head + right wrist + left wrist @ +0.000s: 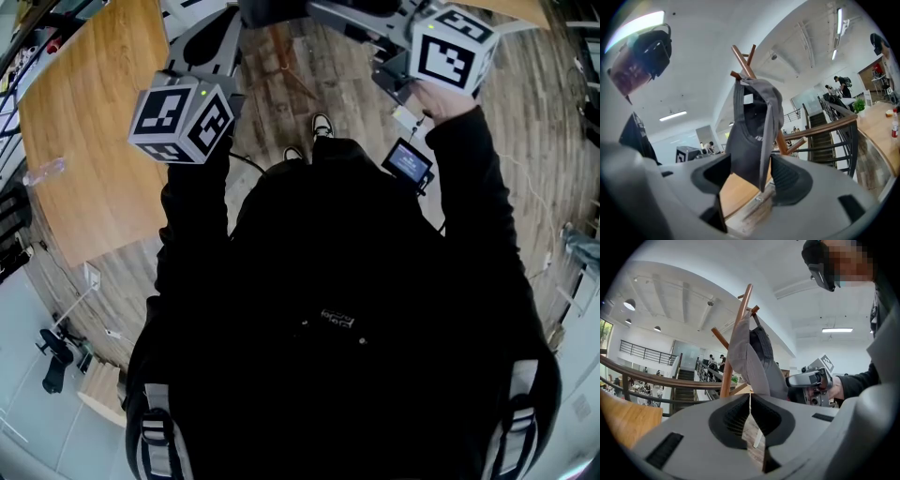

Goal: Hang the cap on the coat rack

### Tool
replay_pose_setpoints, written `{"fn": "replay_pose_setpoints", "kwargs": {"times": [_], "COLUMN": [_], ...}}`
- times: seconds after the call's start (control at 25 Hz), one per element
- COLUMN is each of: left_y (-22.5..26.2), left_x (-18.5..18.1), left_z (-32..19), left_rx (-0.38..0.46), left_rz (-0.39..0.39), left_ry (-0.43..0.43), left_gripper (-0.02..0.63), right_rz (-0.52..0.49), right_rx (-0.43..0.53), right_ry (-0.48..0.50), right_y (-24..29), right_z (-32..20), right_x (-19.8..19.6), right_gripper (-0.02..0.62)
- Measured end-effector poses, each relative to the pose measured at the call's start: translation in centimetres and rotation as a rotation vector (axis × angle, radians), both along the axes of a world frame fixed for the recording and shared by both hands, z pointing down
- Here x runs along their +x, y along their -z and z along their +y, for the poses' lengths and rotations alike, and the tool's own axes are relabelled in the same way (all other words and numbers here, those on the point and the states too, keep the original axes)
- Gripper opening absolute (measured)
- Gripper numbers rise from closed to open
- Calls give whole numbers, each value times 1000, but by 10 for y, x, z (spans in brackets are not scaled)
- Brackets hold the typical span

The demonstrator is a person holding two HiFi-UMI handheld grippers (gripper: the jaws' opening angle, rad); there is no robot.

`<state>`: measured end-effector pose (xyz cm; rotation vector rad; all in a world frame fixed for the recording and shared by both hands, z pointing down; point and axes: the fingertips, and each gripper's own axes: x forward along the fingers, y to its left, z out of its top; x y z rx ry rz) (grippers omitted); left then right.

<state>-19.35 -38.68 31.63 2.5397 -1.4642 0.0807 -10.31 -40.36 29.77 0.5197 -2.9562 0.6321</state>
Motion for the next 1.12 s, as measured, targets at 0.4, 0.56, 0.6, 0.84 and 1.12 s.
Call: {"fn": "replay_pose_setpoints", "kwargs": {"times": [0.4,0.56,0.6,0.84,1.12], "left_y": [-8,-11,-12,-12,-29], "left_x": [10,11,11,19,30], "left_z": [9,9,9,14,26], "left_rx": [-1,-11,-13,-2,-33], "left_rz": [11,26,27,15,-7], "left_ry": [-23,-20,-20,-32,-63], "left_gripper": [18,18,18,18,18], "right_rz": [78,88,92,135,161], "right_rx": [-9,10,14,46,16], "right_ry": [-33,-65,-67,-59,-78], "right_y": [-24,-31,-33,-38,-49], "right_z": [19,27,30,43,40], "right_x": [7,6,6,8,35], "right_gripper": [282,282,282,282,282]}}
